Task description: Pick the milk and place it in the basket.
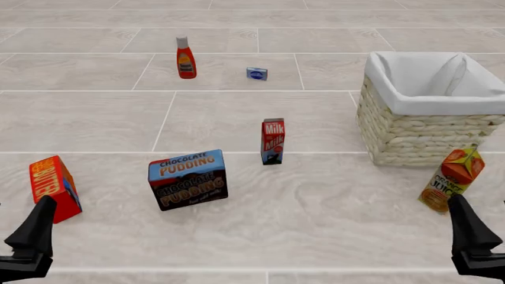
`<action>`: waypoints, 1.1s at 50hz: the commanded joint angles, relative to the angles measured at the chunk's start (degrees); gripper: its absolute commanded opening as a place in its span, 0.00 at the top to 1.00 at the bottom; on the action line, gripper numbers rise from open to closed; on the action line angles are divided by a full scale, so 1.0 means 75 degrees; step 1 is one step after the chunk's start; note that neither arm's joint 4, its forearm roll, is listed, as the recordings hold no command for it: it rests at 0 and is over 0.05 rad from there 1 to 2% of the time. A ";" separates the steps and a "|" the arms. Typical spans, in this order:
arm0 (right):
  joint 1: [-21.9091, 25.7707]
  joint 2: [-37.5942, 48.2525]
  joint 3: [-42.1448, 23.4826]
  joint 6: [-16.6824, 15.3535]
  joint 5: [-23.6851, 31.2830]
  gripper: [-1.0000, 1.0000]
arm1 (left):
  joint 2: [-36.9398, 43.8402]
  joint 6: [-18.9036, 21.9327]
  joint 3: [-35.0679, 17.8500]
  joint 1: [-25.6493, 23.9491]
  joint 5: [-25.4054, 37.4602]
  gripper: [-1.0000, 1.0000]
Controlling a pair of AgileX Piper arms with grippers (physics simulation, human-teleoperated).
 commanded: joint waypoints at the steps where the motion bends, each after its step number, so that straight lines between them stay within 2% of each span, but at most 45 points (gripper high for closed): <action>1: 0.0740 0.0495 -0.0448 -0.0281 0.0018 0.00 | 0.0057 -0.0001 -0.0026 0.0000 -0.0025 0.00; 3: 0.0996 0.1050 -0.0564 -0.0632 -0.0360 0.00 | 0.0055 0.0000 -0.0035 0.0000 -0.0014 0.00; 5: 0.1344 0.1748 -0.0804 -0.0555 -0.0665 0.00 | 0.0060 0.0002 -0.0019 0.0001 -0.0035 0.00; 8: 0.1661 0.1996 -0.1305 -0.0550 -0.0516 0.00 | 0.0065 0.0002 -0.0018 0.0001 -0.0041 0.00; 9: 0.1908 0.2130 -0.1648 -0.0789 -0.0349 0.00 | 0.0065 0.0002 -0.0018 0.0001 -0.0041 0.00; 10: 0.2019 0.2212 -0.1791 -0.0790 -0.0277 0.00 | 0.0075 0.0003 -0.0017 0.0001 -0.0052 0.00; 12: 0.2099 0.2558 -0.2184 -0.0456 -0.0047 0.00 | 0.0063 0.0003 -0.0015 0.0001 -0.0043 0.00; 14: 0.2494 0.2650 -0.2702 -0.0529 0.0238 0.00 | 0.0063 0.0003 -0.0019 0.0002 -0.0039 0.00; 17: 0.2732 0.2773 -0.3162 -0.0660 0.0489 0.00 | 0.0061 0.0003 -0.0015 0.0002 -0.0040 0.00; 18: 0.2763 0.2900 -0.3292 -0.0591 0.0569 0.00 | 0.0054 0.0003 -0.0016 0.0002 -0.0034 0.00; 19: 0.2791 0.3468 -0.3485 -0.0320 0.0686 0.00 | 0.0065 0.0004 -0.0017 0.0002 -0.0042 0.00; 20: 0.3114 0.3422 -0.3648 -0.0485 0.0561 0.00 | 0.0046 0.0004 -0.0029 0.0002 -0.0014 0.00; 22: 0.3281 0.3881 -0.3911 -0.0498 0.0572 0.00 | 0.0043 0.0005 -0.0029 0.0003 -0.0012 0.00; 25: 0.3331 0.4581 -0.4244 -0.0236 0.0549 0.00 | 0.0045 0.0006 -0.0029 0.0002 -0.0012 0.00; 27: 0.3656 0.5089 -0.4637 0.0087 0.0539 0.00 | 0.0047 0.0002 -0.0029 0.0005 -0.0012 0.00; 28: 0.3703 0.5236 -0.4757 -0.0024 0.0538 0.00 | 0.0046 0.0002 -0.0029 0.0003 -0.0012 0.00; 30: 0.3831 0.5656 -0.4980 0.0144 0.0560 0.00 | 0.0044 0.0003 -0.0029 0.0003 -0.0012 0.00; 33: 0.3802 0.5992 -0.5281 0.0254 0.0687 0.00 | 0.0047 0.0005 -0.0029 0.0002 -0.0012 0.00; 35: 0.4060 0.6589 -0.5701 0.0480 0.0859 0.00 | 0.0045 0.0003 -0.0029 0.0001 -0.0012 0.00; 42: 0.4089 0.7422 -0.6357 0.0380 0.1082 0.00 | 0.0046 0.0003 -0.0029 0.0002 -0.0012 0.00; 44: 0.4220 0.7863 -0.6555 0.0547 0.1019 0.00 | 0.0047 0.0002 -0.0029 0.0002 -0.0012 0.00; 49: 0.4157 0.8603 -0.6768 0.0426 0.0726 0.00 | 0.0048 0.0002 -0.0029 0.0001 -0.0013 0.00; 51: 0.3917 0.8741 -0.6845 0.0256 0.0739 0.00 | 0.0047 0.0002 -0.0029 0.0002 -0.0012 0.00; 55: 0.3811 0.9375 -0.7262 0.0283 0.0741 0.00 | 0.0047 0.0004 -0.0029 0.0002 -0.0013 0.00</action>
